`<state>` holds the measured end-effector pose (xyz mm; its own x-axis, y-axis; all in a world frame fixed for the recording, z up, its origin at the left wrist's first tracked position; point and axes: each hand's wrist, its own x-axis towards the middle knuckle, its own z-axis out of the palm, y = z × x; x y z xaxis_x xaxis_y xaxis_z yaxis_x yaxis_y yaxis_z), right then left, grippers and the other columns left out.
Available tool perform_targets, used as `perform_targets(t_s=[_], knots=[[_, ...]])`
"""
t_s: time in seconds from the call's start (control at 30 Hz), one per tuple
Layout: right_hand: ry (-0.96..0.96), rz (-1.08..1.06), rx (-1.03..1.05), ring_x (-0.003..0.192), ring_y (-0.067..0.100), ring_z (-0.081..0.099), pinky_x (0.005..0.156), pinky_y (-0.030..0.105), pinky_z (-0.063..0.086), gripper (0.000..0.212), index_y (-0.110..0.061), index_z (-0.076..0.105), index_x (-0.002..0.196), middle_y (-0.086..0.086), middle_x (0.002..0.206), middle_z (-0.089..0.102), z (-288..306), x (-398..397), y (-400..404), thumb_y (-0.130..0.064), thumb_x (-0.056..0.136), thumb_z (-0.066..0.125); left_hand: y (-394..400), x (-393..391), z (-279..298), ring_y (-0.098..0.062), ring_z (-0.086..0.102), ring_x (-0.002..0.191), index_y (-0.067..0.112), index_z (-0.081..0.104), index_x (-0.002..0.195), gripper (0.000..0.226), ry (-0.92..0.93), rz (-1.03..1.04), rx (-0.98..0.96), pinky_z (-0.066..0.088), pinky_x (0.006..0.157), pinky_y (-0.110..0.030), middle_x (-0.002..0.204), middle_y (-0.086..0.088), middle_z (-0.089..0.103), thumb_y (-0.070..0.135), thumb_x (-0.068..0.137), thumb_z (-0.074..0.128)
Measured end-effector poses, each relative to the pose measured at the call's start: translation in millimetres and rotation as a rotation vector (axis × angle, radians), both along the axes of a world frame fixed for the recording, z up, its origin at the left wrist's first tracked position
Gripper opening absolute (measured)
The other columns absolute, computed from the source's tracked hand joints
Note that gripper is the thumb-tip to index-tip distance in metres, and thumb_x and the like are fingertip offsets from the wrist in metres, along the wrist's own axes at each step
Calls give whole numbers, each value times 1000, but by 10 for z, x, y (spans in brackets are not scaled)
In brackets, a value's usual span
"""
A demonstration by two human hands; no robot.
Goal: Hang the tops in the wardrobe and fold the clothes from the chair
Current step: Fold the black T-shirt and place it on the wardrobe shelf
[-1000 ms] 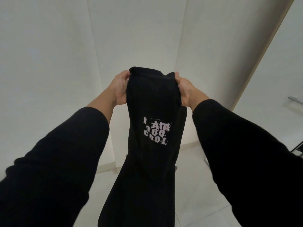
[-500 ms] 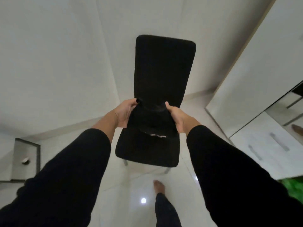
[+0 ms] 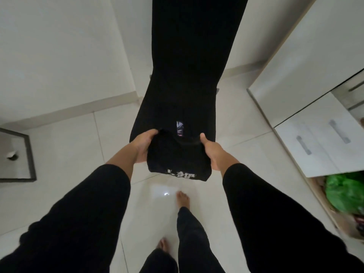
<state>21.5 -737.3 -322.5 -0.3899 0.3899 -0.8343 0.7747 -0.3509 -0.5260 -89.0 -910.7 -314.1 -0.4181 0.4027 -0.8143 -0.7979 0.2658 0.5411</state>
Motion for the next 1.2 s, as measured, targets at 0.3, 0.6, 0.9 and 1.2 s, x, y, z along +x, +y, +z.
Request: perform_targets(t_s=[0.3, 0.6, 0.9, 1.2], knots=[[64, 48, 290, 120, 30, 49, 101, 38, 37, 62, -8, 39, 136, 12, 131, 50, -638, -1255, 899, -52, 93, 44, 870, -1242, -819, -25, 64, 97, 12, 54, 120, 40, 137, 127, -84, 52, 90, -40, 108, -10, 64, 40, 91, 52], [-67, 85, 428, 130, 33, 39, 107, 47, 36, 81, -25, 20, 146, 11, 145, 34, -1424, -1659, 1227, -41, 82, 67, 1229, -1572, -1732, -27, 49, 124, 21, 19, 146, 70, 580, -60, -418, 38, 108, -38, 137, -11, 48, 30, 90, 60], [-192, 24, 469, 129, 34, 41, 106, 46, 39, 95, -10, 24, 142, 14, 142, 38, -1631, -1604, 1180, -45, 72, 76, 962, -690, -2062, -19, 36, 130, 19, 36, 134, 70, 773, 149, -906, 29, 109, -47, 141, -2, 34, 46, 77, 68], [-78, 9, 139, 104, 22, 48, 99, 36, 39, 66, -9, 43, 131, 3, 113, 53, -1616, -1610, 1003, -35, 79, 74, 820, 265, -2409, -32, 43, 128, 17, 25, 142, 115, -373, 760, -451, 30, 109, -56, 141, -9, 42, 81, 54, 62]])
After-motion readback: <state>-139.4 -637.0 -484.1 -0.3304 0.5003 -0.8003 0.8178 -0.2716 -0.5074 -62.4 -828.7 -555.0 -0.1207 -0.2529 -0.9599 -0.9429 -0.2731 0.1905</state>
